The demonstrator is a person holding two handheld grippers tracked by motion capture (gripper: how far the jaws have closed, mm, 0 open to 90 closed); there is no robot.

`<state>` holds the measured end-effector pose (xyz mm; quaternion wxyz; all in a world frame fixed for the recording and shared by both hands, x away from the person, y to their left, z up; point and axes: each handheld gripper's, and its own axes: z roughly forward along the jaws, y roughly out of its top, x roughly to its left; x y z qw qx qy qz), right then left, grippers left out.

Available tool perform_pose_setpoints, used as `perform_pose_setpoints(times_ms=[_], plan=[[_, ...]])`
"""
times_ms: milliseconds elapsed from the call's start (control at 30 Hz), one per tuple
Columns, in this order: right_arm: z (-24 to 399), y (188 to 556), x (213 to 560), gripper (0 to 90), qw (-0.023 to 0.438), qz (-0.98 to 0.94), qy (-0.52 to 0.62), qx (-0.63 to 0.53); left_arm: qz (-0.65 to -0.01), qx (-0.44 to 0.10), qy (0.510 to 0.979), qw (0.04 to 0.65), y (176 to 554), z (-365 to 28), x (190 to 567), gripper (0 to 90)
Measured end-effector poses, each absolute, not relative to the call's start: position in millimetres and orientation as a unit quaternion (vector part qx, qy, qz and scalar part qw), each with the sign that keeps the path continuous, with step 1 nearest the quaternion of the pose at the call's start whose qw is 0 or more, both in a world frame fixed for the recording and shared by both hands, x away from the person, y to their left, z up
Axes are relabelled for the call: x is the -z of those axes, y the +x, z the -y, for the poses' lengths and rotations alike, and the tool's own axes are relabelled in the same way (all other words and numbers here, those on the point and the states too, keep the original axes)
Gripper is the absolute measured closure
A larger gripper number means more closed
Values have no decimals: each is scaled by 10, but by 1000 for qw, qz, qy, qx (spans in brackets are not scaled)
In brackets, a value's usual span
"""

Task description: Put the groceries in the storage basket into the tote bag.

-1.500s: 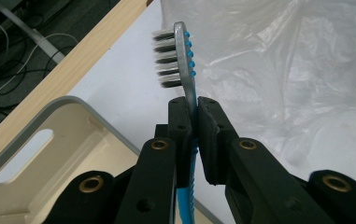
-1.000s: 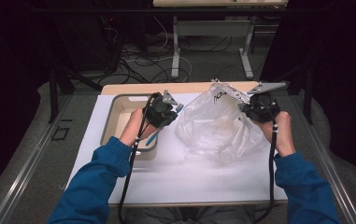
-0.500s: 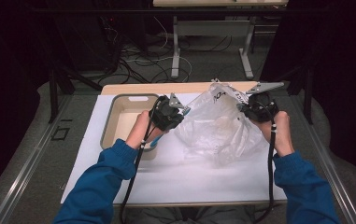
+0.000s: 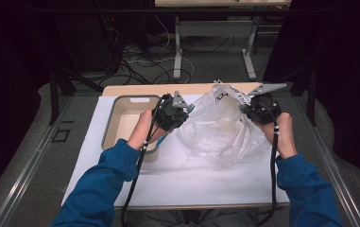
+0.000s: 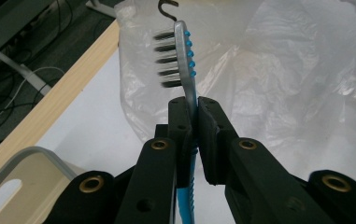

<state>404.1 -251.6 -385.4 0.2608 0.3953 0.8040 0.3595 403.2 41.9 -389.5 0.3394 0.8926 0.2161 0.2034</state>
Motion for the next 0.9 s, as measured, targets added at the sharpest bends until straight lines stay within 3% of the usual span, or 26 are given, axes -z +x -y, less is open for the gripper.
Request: perform_pose_setpoints(times_ms=[900], plan=[[2455, 4066, 3842, 900, 256, -800, 396, -371, -191, -177, 876, 407, 3929, 21, 4097, 845]])
